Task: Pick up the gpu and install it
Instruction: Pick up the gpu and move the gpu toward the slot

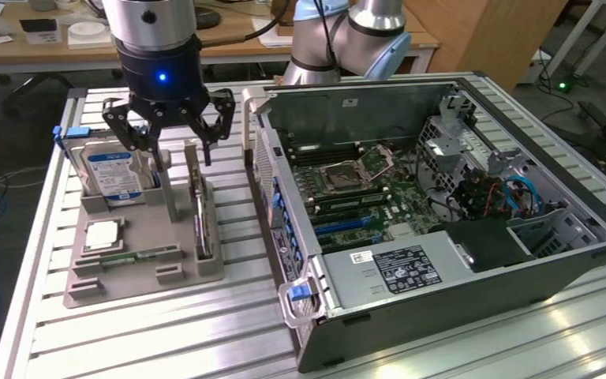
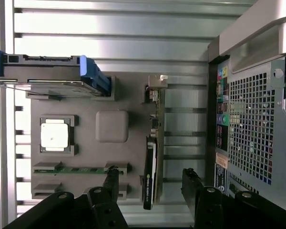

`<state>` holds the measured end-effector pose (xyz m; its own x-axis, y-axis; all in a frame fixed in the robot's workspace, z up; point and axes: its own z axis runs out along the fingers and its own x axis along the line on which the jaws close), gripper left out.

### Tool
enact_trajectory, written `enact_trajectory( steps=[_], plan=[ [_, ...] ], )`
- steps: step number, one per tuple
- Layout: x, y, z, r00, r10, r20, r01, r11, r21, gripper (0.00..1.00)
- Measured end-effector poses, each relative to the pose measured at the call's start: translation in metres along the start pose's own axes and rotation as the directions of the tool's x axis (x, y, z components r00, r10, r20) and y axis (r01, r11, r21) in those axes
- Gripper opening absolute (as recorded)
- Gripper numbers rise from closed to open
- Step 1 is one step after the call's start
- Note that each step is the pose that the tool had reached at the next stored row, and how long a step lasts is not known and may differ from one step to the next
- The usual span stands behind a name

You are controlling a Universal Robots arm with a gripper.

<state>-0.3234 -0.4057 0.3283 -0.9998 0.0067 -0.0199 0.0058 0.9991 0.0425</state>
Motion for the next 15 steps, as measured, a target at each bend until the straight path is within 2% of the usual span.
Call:
enact_trajectory(
  steps=[13,15],
  plan=[
    [0.0,-0.0005,0.0112,1.0,0.0,0.0001,0.0,1.0,-0.0004,0.65],
    [0.0,-0.0006,0.013,1.0,0.0,0.0022,0.0,1.0,-0.0003,0.65]
  ],
)
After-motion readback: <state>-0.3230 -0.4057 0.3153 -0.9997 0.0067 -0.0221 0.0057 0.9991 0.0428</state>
